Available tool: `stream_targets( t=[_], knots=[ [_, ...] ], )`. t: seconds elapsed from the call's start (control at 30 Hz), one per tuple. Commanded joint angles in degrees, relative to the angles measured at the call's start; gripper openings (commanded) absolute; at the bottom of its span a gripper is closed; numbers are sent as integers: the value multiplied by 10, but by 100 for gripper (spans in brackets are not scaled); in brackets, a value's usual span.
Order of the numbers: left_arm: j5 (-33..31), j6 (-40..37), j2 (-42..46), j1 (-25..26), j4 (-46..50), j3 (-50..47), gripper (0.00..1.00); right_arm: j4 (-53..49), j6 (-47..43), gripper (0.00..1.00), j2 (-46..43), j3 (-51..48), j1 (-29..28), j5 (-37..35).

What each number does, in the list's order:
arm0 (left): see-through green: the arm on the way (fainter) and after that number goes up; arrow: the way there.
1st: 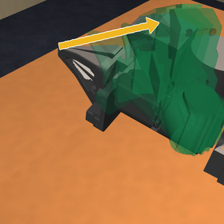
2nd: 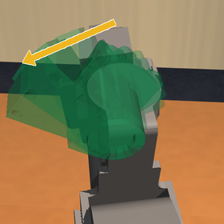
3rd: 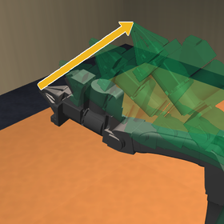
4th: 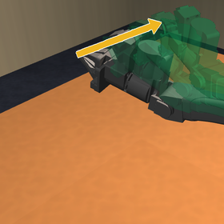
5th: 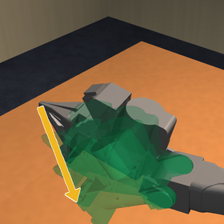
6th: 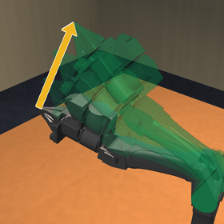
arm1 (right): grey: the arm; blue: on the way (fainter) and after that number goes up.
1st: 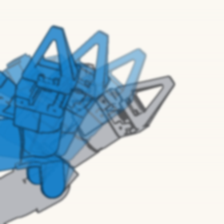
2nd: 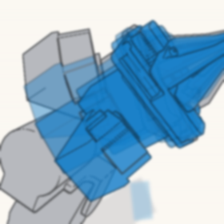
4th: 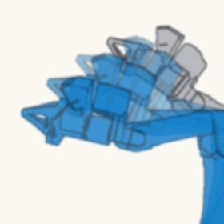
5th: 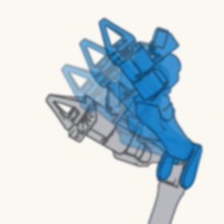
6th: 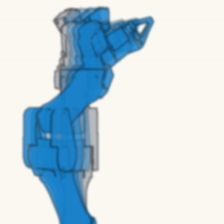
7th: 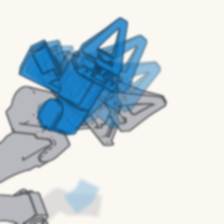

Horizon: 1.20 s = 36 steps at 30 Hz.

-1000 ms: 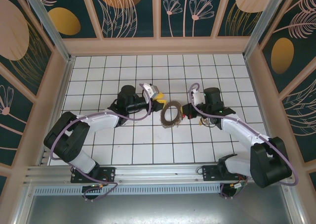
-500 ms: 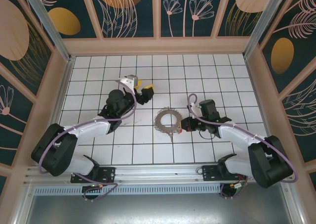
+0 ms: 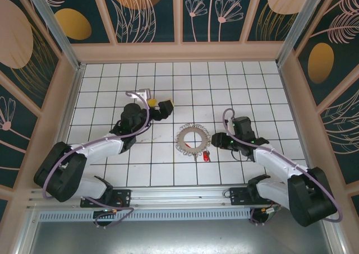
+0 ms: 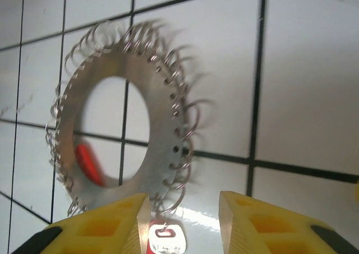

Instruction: Put the keys on the keyring

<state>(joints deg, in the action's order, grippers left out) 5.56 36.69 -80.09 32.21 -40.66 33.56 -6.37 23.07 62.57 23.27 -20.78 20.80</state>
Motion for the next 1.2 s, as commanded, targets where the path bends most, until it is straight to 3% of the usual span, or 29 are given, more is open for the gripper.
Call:
stream_targets(
  t=[0.0, 0.07, 0.3, 0.8, 1.17],
  knots=[
    [82, 71, -31, -3, 56, 17, 98, 12, 1, 38, 21, 30, 23, 15],
    [122, 109, -57, -3, 56, 14, 97, 22, -3, 38, 49, 45, 28, 32],
    [225, 169, -143, 2, 49, 16, 77, 49, -13, 37, 132, 72, 29, 74],
    [231, 144, -174, 27, 161, 46, 75, 40, -64, 38, 243, 129, 31, 106],
    [264, 129, -218, 36, 164, 74, 61, 49, -81, 32, 279, 128, 30, 167]
  ],
)
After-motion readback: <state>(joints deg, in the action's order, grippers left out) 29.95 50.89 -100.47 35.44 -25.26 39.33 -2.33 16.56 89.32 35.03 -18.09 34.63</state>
